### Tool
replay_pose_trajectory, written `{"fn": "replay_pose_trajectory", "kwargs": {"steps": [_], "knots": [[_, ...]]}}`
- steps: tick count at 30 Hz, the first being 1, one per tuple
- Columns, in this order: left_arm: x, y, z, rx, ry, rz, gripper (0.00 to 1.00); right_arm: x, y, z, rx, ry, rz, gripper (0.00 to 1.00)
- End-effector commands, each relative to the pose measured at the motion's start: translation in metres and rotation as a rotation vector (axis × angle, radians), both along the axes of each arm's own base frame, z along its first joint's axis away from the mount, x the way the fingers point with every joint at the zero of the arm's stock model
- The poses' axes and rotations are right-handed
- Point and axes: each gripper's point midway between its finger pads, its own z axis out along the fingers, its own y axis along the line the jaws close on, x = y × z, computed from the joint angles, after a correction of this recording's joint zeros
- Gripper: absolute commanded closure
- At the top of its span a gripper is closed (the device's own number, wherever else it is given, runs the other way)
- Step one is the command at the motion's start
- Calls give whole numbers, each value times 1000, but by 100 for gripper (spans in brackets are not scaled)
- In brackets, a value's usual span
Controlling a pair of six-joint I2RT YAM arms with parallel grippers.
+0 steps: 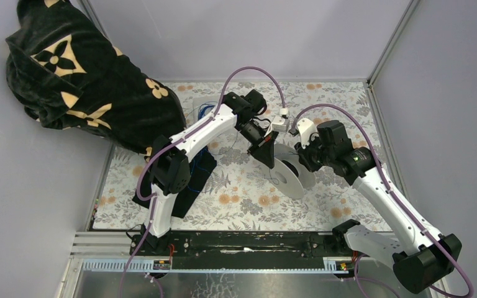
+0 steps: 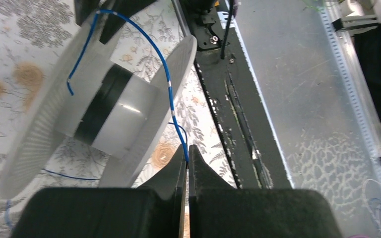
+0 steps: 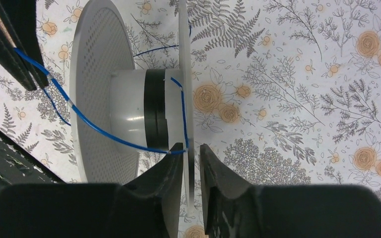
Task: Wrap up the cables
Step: Wrap the cable around the cable reel.
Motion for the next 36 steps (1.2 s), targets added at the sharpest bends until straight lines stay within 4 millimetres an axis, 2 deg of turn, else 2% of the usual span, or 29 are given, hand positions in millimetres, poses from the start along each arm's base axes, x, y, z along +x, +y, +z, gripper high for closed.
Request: {"fn": "replay_pose_trajectory", "kwargs": {"steps": [1,8,14,20,36], "knots": [[-10,1,5,-32,104,5,100,2,7,12,38,-57,23,73],[-9,6,-4,-4,182,30,100,0,11,3,35,-20,55,69],[4,4,-9,31,244,72,100,-3,13,1,35,-22,95,58],[7,4,-16,68,269,90,100,3,16,9,53,-67,95,48],[8,4,-20,91,292,101,100,26,38,5,103,-107,143,44]]}}
